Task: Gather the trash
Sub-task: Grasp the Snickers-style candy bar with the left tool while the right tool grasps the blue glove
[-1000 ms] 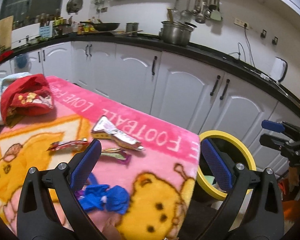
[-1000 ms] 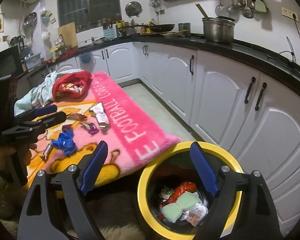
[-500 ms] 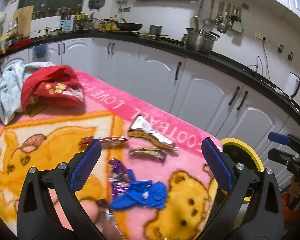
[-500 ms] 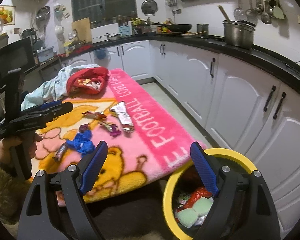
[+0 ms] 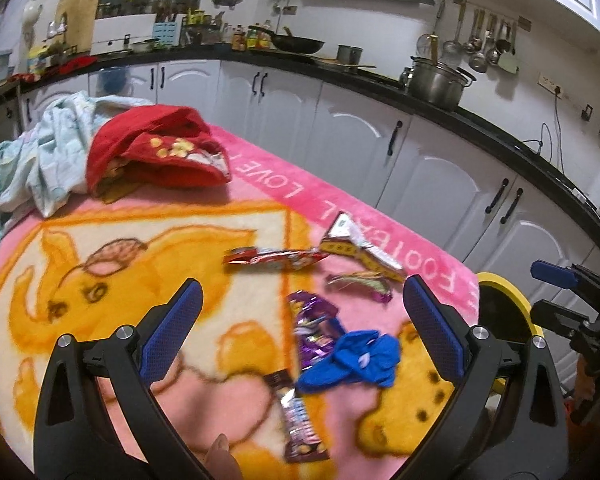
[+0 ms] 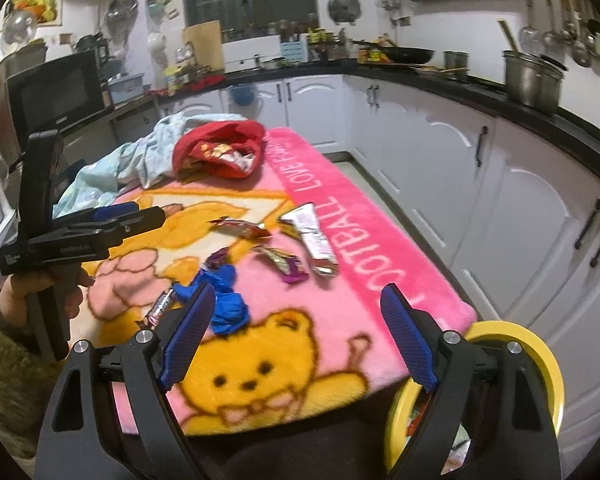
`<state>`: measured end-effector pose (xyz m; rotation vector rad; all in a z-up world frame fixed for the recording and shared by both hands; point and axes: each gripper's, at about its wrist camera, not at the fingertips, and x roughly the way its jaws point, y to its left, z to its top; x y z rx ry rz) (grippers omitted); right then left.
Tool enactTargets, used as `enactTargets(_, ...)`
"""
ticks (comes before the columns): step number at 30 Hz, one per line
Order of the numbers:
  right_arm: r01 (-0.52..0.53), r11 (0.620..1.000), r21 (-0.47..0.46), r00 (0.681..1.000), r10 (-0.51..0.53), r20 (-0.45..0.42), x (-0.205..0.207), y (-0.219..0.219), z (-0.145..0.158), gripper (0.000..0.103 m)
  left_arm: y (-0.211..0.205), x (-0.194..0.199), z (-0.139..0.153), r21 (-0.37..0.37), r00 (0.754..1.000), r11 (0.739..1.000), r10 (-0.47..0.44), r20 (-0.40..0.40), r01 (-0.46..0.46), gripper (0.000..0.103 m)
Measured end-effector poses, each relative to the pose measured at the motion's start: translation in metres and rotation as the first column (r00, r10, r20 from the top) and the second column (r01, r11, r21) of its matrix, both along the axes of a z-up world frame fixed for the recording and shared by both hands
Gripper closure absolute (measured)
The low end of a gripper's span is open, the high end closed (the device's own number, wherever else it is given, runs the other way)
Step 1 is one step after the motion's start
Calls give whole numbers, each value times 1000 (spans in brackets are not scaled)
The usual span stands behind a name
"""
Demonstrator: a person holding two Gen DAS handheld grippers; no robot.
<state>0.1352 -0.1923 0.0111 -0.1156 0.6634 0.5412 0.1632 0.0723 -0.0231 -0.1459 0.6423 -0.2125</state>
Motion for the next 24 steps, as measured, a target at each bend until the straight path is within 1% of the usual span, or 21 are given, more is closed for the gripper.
enactTargets(4, -47, 999, -17, 999, 47, -20, 8, 21, -11, 21, 16, -5, -6, 2, 1000, 1000, 17, -23, -17, 11)
enactTargets(7, -81, 996, -37, 996, 79, -36, 13, 35, -20, 21, 24, -7, -13, -4, 999, 1000, 15, -48, -15, 18)
enactTargets(9, -100, 994, -47, 994, 98, -44, 16, 43, -25, 21, 28, -9, -18, -6, 998, 1000, 7, -69, -7, 20)
enactTargets(10, -110, 993, -52, 993, 108, -50, 18, 46, -29, 21, 28, -10, -20, -7, 997, 1000, 2, -76, -3, 23)
enactTargets(11, -119, 991, -57, 992, 116, -57, 20, 50, -32, 23, 29, -12, -23, -9, 996, 1000, -5, -85, 4, 27)
enactTargets(14, -150, 987, -66, 986, 143, -89, 28, 59, -42, 27, 31, -15, -31, -10, 994, 1000, -24, -110, 23, 34)
enactTargets(15, -160, 985, -71, 983, 152, -100, 31, 63, -47, 30, 31, -16, -33, -16, 993, 999, -31, -117, 30, 35)
enactTargets(17, -176, 982, -74, 979, 166, -117, 35, 67, -52, 34, 33, -18, -38, -42, 989, 998, -54, -135, 49, 41)
enactTargets(19, -194, 978, -79, 974, 182, -133, 40, 73, -57, 35, 32, -22, -44, -64, 985, 996, -74, -155, 65, 44)
enactTargets(24, -230, 969, -88, 962, 212, -172, 48, 84, -70, 45, 28, -28, -56, -92, 975, 991, -117, -188, 101, 51)
